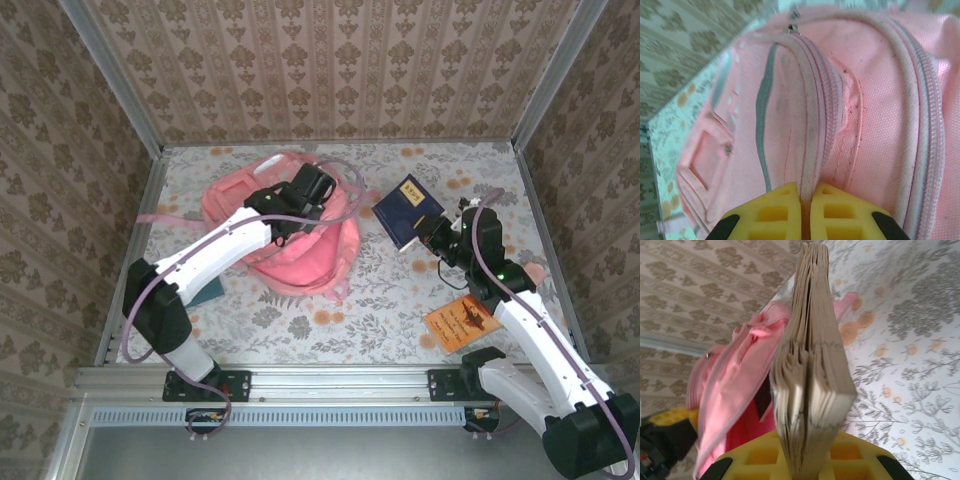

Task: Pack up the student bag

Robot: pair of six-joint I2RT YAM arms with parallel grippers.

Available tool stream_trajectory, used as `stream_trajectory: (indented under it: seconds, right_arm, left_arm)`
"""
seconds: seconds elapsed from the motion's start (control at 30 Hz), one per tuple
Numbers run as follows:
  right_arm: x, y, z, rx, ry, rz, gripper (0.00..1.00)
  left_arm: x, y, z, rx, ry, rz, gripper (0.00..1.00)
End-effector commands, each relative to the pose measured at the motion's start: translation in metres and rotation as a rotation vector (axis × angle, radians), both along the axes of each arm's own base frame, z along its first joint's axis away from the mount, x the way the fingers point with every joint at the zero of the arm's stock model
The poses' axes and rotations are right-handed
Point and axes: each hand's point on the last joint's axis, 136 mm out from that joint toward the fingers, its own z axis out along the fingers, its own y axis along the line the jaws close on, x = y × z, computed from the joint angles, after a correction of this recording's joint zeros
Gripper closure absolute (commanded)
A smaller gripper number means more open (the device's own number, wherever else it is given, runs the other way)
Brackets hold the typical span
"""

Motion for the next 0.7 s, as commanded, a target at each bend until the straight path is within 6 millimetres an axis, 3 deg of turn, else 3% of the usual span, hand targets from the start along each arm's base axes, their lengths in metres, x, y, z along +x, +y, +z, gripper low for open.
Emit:
stream_trajectory:
  seconds: [0.0, 0.2, 0.43, 0.67]
  right_arm:
    - [-0.003, 0.026, 0.027, 0.072, -0.112, 0.154, 0.88]
    - [-0.011, 0.048, 0.025, 0.118, -0.092, 0.256, 0.88]
    - [-0.014, 0.058, -0.009, 0.143, 0.065, 0.235, 0.89]
    - [-0.004, 0.105, 0.004, 0.257, 0.039, 0.367, 0.89]
  left_arm:
    - [0.02, -0.015, 0.064, -0.146, -0.219, 0.007, 0.96]
    - [0.028, -0.026, 0.1, -0.241, -0.306, -0.004, 0.97]
    - [0.031, -0.034, 0.102, -0.282, -0.306, -0.002, 0.98]
    - [0.028, -0.039, 0.103, -0.326, -0.287, -0.012, 0.98]
